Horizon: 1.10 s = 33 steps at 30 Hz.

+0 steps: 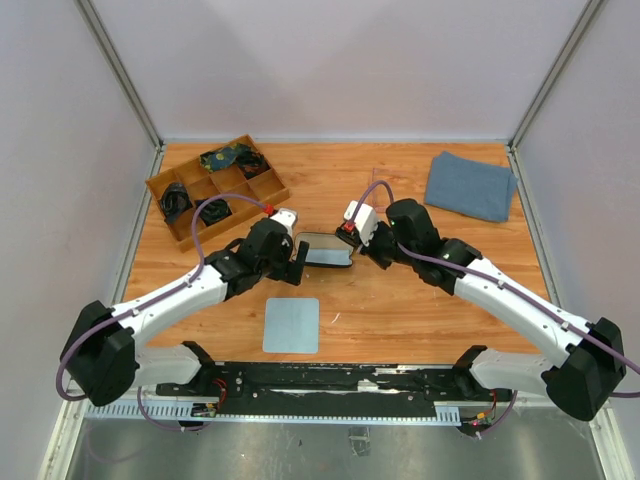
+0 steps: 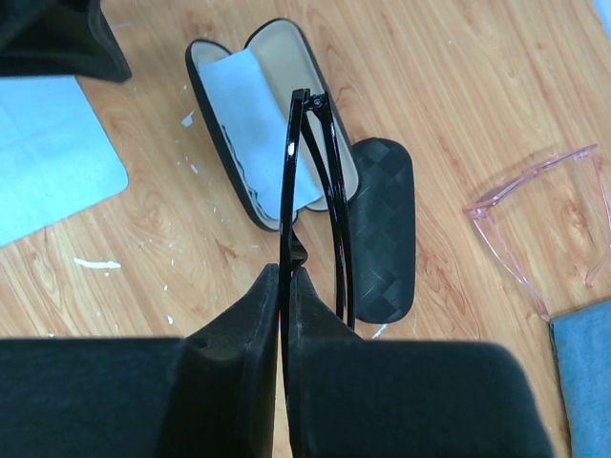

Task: Organize the sunglasses
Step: Adjust the sunglasses case at the center of the board.

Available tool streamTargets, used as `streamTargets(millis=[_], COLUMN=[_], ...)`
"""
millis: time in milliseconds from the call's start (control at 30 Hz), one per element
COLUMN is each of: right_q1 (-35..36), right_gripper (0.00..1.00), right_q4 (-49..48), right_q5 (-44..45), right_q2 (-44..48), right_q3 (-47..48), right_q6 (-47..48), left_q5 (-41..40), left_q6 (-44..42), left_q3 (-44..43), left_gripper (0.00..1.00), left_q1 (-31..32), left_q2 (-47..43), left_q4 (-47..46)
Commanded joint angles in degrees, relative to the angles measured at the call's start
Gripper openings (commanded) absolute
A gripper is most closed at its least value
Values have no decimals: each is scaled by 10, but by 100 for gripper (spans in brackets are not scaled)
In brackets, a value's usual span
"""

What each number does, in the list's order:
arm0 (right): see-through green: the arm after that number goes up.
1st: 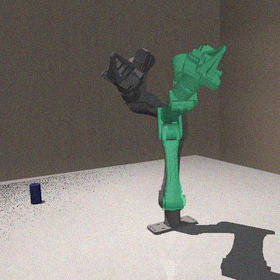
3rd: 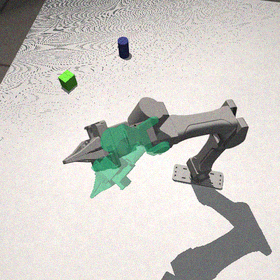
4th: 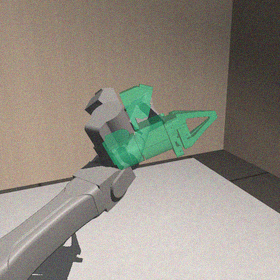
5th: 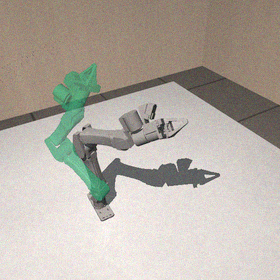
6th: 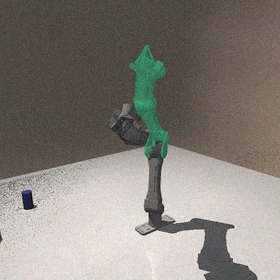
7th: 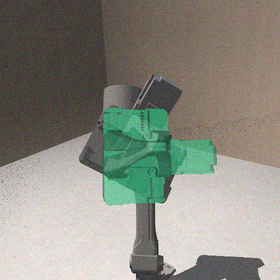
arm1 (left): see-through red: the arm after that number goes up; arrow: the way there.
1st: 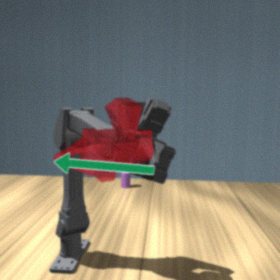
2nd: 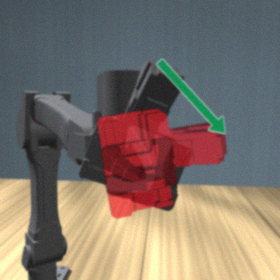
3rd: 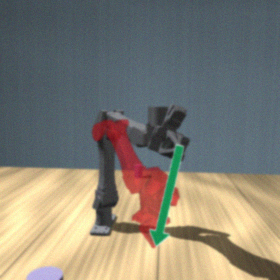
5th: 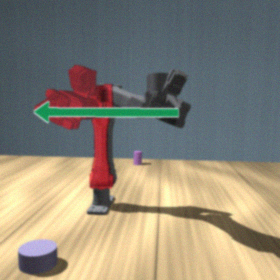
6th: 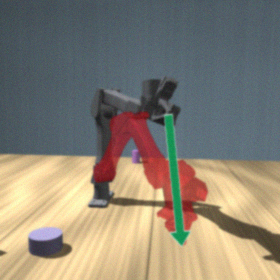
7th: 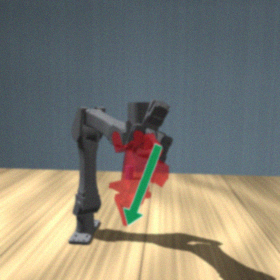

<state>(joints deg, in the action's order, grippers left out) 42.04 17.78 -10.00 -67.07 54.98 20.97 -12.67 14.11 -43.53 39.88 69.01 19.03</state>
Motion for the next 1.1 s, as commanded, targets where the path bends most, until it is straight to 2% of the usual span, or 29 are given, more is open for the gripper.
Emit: streamTargets(millis=[0, 500, 800, 1067], right_q1=[-6, -16, -20, -21], right_gripper=[1, 1, 1, 1], right_q4=[-53, -62, -63, -71], right_q5=[17, 14, 5, -7], right_q2=[19, 25, 31, 28], right_q3=[-13, -24, -28, -34], right_q6=[-45, -44, -46, -56], left_q5=[-22, -74, -119, -127], left_q6=[8, -4, -17, -24], left_q3=[7, -5, -34, -54], left_gripper=[100, 100, 100, 100], left_q1=[1, 1, 0, -9], left_q2=[27, 140, 185, 211], left_q4=[-47, -93, -103, -110])
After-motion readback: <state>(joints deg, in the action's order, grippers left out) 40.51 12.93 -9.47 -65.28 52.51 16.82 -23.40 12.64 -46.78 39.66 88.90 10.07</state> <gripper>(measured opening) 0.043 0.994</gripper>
